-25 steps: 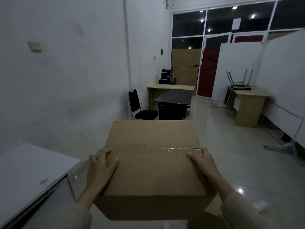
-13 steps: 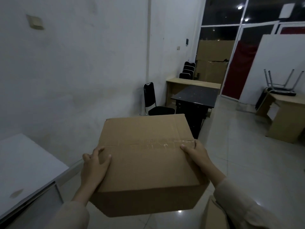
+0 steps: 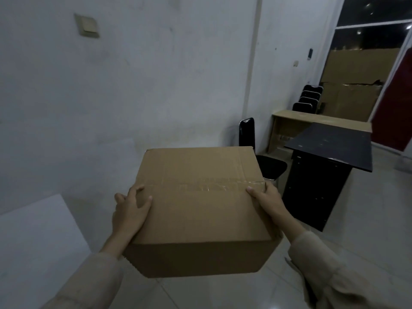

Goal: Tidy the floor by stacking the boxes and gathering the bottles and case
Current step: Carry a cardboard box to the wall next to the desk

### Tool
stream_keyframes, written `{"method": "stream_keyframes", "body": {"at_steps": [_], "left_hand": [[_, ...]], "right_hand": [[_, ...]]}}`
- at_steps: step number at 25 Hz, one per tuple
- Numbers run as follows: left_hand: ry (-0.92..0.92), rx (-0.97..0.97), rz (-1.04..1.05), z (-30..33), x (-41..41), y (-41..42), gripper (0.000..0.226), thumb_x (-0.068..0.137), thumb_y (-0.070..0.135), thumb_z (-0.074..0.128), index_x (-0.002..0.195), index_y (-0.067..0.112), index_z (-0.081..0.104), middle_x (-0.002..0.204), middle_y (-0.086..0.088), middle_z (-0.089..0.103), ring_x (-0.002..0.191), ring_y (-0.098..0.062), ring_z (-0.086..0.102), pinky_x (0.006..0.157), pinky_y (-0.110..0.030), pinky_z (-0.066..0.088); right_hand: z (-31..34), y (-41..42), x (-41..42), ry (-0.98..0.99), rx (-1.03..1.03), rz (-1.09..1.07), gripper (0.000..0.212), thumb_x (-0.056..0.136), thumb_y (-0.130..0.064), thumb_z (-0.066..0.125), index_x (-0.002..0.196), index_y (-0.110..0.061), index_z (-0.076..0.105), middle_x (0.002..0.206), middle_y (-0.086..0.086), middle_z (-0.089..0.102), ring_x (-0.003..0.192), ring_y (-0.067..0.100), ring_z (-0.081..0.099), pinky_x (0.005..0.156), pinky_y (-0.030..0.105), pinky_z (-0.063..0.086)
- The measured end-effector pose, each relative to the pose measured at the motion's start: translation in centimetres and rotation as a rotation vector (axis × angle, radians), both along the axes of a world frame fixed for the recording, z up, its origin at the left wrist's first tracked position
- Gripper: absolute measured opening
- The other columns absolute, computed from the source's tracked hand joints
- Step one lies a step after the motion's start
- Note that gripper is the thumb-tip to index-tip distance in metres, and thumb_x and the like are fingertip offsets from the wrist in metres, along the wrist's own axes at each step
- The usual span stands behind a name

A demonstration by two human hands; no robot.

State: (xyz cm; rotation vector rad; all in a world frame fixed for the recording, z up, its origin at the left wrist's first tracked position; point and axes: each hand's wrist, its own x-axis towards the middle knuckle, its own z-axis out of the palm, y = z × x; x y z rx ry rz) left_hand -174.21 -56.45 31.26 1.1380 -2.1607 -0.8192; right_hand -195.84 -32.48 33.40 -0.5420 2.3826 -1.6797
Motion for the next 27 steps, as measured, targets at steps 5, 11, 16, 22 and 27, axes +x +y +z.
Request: {"method": "stream_keyframes", "body": {"at_steps": [5, 11, 16, 22, 27], "left_hand": [[0.033, 0.064, 0.063, -0.9, -3.6, -9.2, 0.042, 0.09, 0.04, 0.048, 0.129, 0.028, 0.039, 0.123, -0.015, 0.033, 0.102, -0.039, 0.053, 0.098, -0.049, 0.042], [0.062, 0.185, 0.199, -3.9, -4.5, -16.8, 0.04, 0.091, 0.03, 0.048, 0.13, 0.024, 0.04, 0.13, -0.016, 0.03, 0.104, -0.036, 0.051, 0.096, -0.041, 0.04], [0.056, 0.264, 0.344, -8.2, -6.3, -21.9, 0.037, 0.092, 0.017, 0.048, 0.129, 0.018, 0.043, 0.136, -0.019, 0.03, 0.116, -0.034, 0.043, 0.089, -0.035, 0.036], [0.017, 0.399, 0.566, -13.3, -9.0, -26.9, 0.039, 0.091, 0.013, 0.049, 0.129, 0.014, 0.044, 0.139, -0.023, 0.034, 0.125, -0.042, 0.039, 0.105, -0.046, 0.031], [-0.093, 0.517, 0.715, -18.3, -9.4, -29.1, 0.044, 0.09, 0.018, 0.05, 0.133, 0.017, 0.041, 0.132, -0.023, 0.032, 0.113, -0.045, 0.047, 0.102, -0.047, 0.034]], "right_hand": [[-0.1, -11.6, -5.9, 0.003, 0.006, 0.086, 0.051, 0.08, -0.031, 0.066, 0.125, -0.016, 0.049, 0.124, 0.008, 0.058, 0.113, 0.028, 0.055, 0.097, 0.045, 0.046], [-2.9, -23.8, -10.2, -0.025, 0.099, 0.228, 0.05, 0.081, -0.028, 0.066, 0.123, -0.007, 0.049, 0.119, 0.011, 0.058, 0.1, 0.024, 0.055, 0.088, 0.038, 0.047], [-7.3, -33.8, -14.2, -0.079, 0.195, 0.39, 0.054, 0.081, -0.034, 0.065, 0.125, -0.009, 0.046, 0.123, 0.009, 0.057, 0.105, 0.027, 0.056, 0.092, 0.044, 0.048], [-13.0, -44.7, -18.3, -0.137, 0.334, 0.593, 0.056, 0.084, -0.032, 0.063, 0.129, -0.008, 0.041, 0.13, 0.013, 0.054, 0.112, 0.03, 0.054, 0.093, 0.042, 0.047], [-19.0, -50.4, -19.0, -0.213, 0.416, 0.71, 0.057, 0.086, -0.03, 0.06, 0.135, -0.012, 0.037, 0.132, 0.012, 0.052, 0.115, 0.029, 0.052, 0.085, 0.029, 0.039]]}}
